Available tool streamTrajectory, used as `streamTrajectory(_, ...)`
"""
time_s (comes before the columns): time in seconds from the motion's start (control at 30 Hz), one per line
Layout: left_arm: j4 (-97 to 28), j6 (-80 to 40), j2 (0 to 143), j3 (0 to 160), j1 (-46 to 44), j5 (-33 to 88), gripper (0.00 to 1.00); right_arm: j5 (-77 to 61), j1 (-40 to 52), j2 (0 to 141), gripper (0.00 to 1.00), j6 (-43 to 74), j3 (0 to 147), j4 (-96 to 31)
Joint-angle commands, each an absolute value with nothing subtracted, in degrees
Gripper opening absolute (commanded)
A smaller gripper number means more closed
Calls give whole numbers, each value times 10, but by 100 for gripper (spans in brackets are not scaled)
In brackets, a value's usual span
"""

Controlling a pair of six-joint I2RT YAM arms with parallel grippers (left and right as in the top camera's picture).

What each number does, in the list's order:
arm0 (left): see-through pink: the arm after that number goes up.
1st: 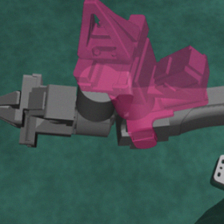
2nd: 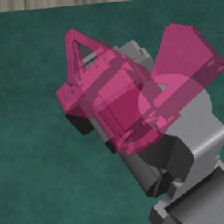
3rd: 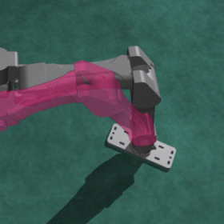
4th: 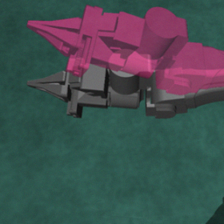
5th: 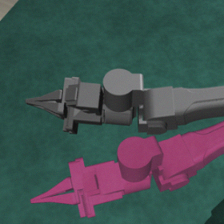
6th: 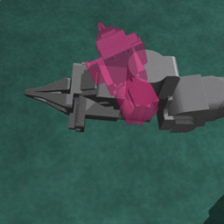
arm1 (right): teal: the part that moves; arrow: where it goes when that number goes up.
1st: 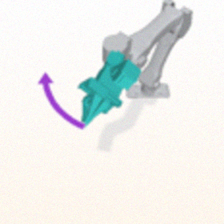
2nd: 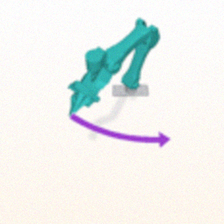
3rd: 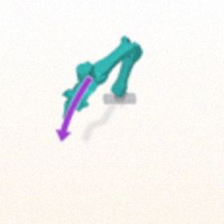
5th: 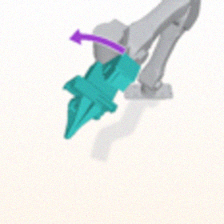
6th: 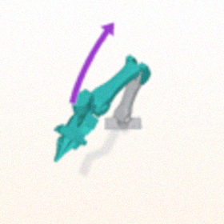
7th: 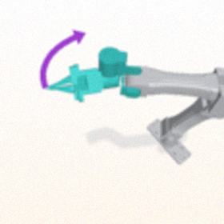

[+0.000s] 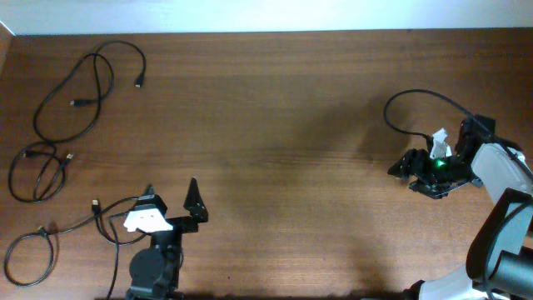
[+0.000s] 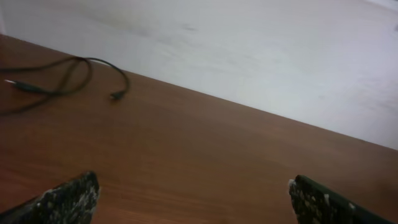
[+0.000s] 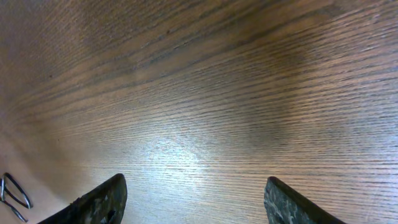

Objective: Untangle cables

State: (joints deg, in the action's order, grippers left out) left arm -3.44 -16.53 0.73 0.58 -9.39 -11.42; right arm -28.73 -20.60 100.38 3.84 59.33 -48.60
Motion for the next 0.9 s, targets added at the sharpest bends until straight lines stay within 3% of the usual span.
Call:
streamTrajectory(0.0, -35, -102, 3, 5, -54, -137, 99, -286, -207, 1005, 70, 32, 593, -486)
streamTrajectory(0.1, -42, 9, 3, 5, -36, -77, 99, -286, -207, 1005, 70, 32, 593, -486)
streamTrajectory(0.87, -41, 9, 3, 5, -35, -77, 99, -250, -206, 965, 70, 32, 593, -477)
